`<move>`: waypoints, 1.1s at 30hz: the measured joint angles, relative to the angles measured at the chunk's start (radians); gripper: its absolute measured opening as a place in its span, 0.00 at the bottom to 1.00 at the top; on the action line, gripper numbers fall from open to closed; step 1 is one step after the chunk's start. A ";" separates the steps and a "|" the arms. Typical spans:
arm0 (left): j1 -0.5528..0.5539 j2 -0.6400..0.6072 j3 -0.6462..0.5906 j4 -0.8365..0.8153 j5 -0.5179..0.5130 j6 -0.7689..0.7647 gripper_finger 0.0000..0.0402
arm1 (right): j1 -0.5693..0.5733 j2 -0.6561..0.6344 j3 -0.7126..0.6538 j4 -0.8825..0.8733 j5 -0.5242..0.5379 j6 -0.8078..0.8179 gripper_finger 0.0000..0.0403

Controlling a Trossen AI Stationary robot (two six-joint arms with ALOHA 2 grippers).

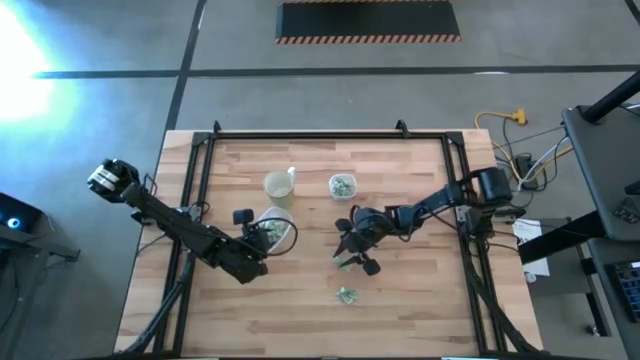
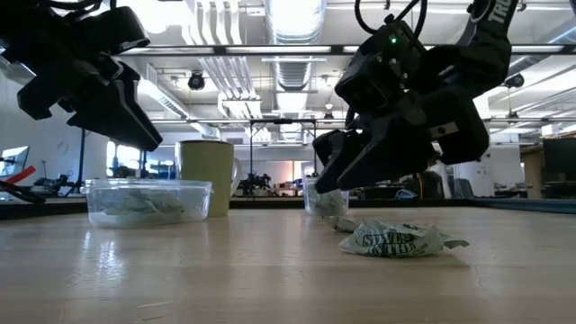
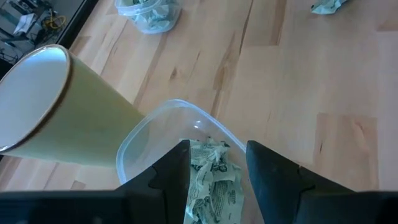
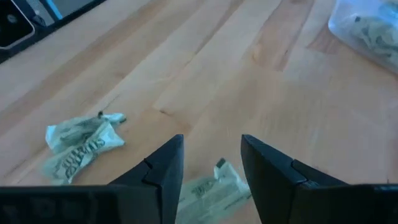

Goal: Pick and place items into bin
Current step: Put the stevia packet into the top transparent bin

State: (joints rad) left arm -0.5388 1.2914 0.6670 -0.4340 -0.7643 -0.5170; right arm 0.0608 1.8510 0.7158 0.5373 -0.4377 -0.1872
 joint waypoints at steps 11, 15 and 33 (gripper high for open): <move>0.000 0.000 0.000 0.005 0.001 0.000 0.35 | 0.000 0.015 0.002 -0.003 0.022 -0.007 0.38; 0.000 0.000 0.000 0.006 0.001 0.000 0.35 | 0.000 0.044 0.001 -0.003 0.022 -0.008 0.38; 0.000 0.000 -0.002 0.006 0.002 0.000 0.35 | 0.000 0.120 0.060 -0.033 0.021 -0.021 0.32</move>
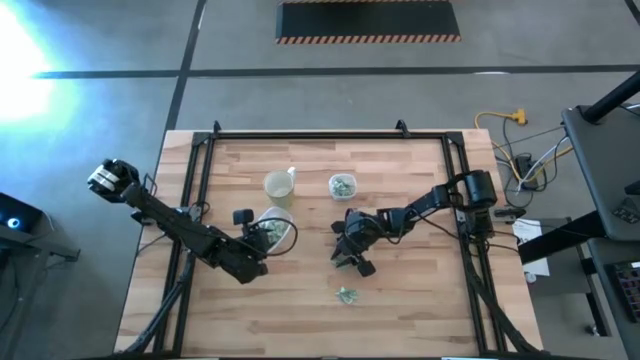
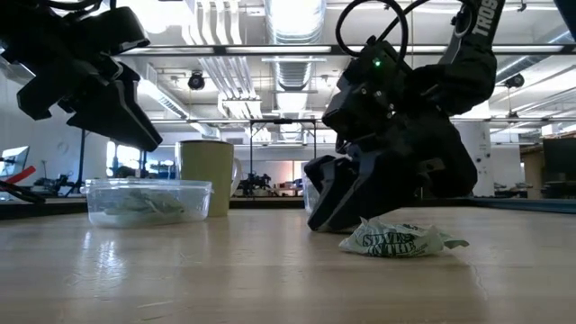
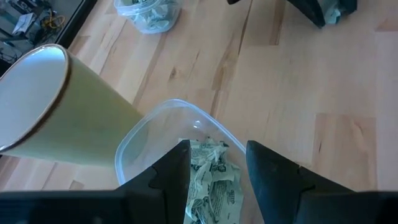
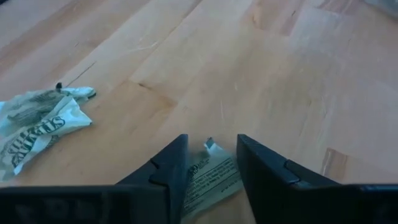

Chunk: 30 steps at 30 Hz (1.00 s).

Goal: Pick and place items into bin
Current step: Put the stevia packet into the top transparent bin

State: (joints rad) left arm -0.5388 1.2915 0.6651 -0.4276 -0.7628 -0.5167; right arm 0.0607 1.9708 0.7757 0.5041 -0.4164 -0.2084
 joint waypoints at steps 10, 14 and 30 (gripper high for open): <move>0.000 0.000 0.000 0.001 0.000 0.000 0.35 | 0.001 -0.023 -0.001 -0.028 0.000 -0.035 0.08; 0.000 0.000 0.000 0.000 0.000 0.000 0.35 | 0.002 -0.057 -0.002 -0.042 0.000 -0.038 0.03; 0.000 0.000 0.001 0.001 0.000 0.000 0.35 | -0.013 -0.347 -0.002 -0.151 0.256 -0.225 0.02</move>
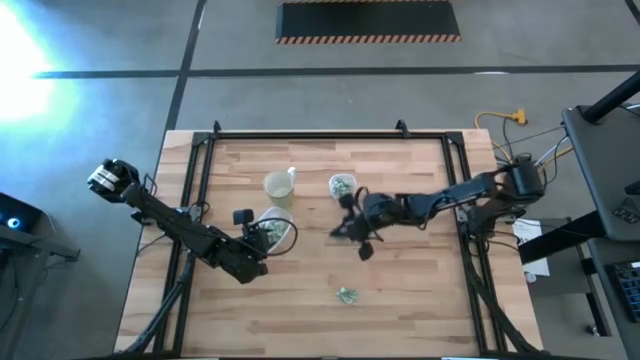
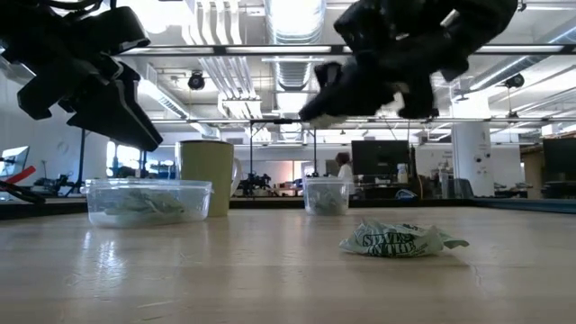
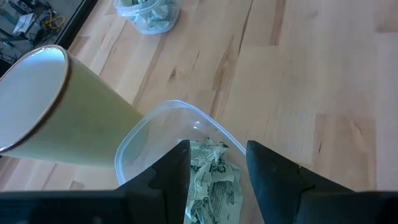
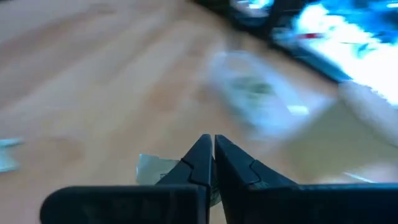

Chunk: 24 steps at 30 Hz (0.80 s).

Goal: Pick and place items into bin
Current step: Put the stevia packet into the top transparent bin

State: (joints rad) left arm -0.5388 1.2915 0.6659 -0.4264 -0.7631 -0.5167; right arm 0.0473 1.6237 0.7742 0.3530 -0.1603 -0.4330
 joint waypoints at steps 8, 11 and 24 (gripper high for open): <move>0.000 0.000 0.000 0.000 0.000 0.000 0.35 | -0.126 -0.066 -0.003 0.003 0.134 -0.025 0.02; 0.000 0.000 0.000 0.000 0.000 0.000 0.35 | -0.202 -0.054 -0.003 0.011 0.135 0.038 0.02; 0.000 0.000 0.001 0.000 0.000 0.004 0.35 | -0.367 0.128 -0.005 0.101 0.135 0.111 0.02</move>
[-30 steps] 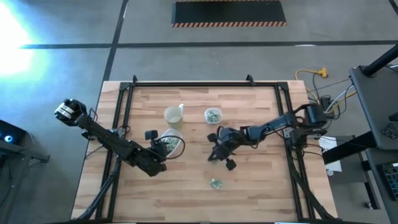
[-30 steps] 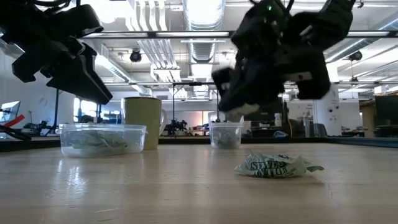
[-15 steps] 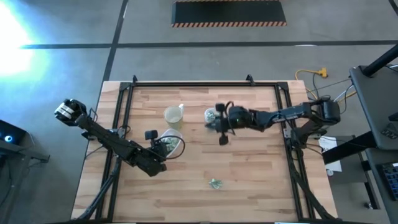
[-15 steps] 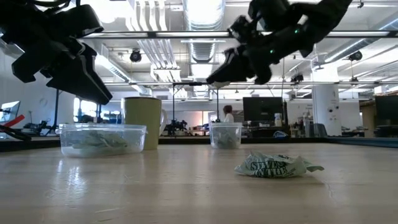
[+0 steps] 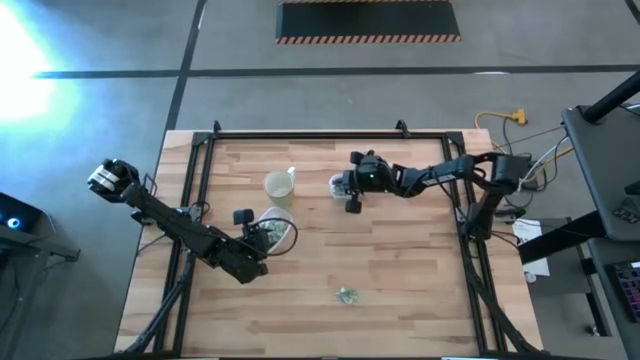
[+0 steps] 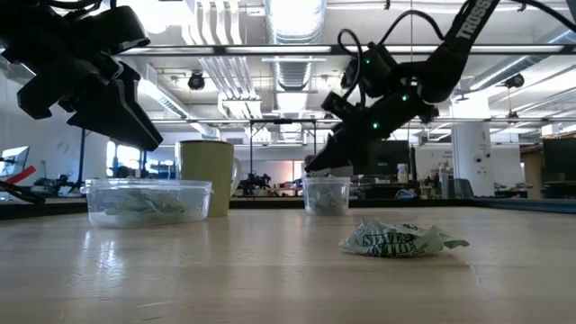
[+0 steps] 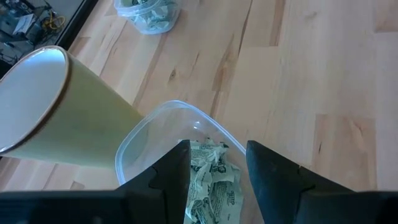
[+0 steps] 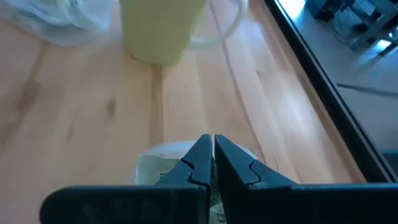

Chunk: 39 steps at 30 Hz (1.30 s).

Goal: Pick and place items into bin
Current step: Put the stevia packet into the top transparent bin

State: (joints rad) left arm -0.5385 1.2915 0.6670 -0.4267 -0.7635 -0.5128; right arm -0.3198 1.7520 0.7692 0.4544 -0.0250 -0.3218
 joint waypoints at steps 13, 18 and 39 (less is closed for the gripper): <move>0.000 0.000 0.000 0.001 0.000 0.002 0.35 | -0.026 0.011 0.000 0.001 0.029 0.013 0.02; 0.000 0.000 0.000 0.001 0.000 0.002 0.35 | -0.026 0.033 0.000 -0.009 0.033 0.015 0.02; 0.000 0.000 -0.001 0.000 0.000 0.001 0.35 | -0.017 0.015 0.001 -0.032 -0.007 -0.003 0.06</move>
State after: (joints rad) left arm -0.5388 1.2915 0.6659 -0.4263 -0.7635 -0.5121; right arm -0.3367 1.7669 0.7700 0.4222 -0.0319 -0.3252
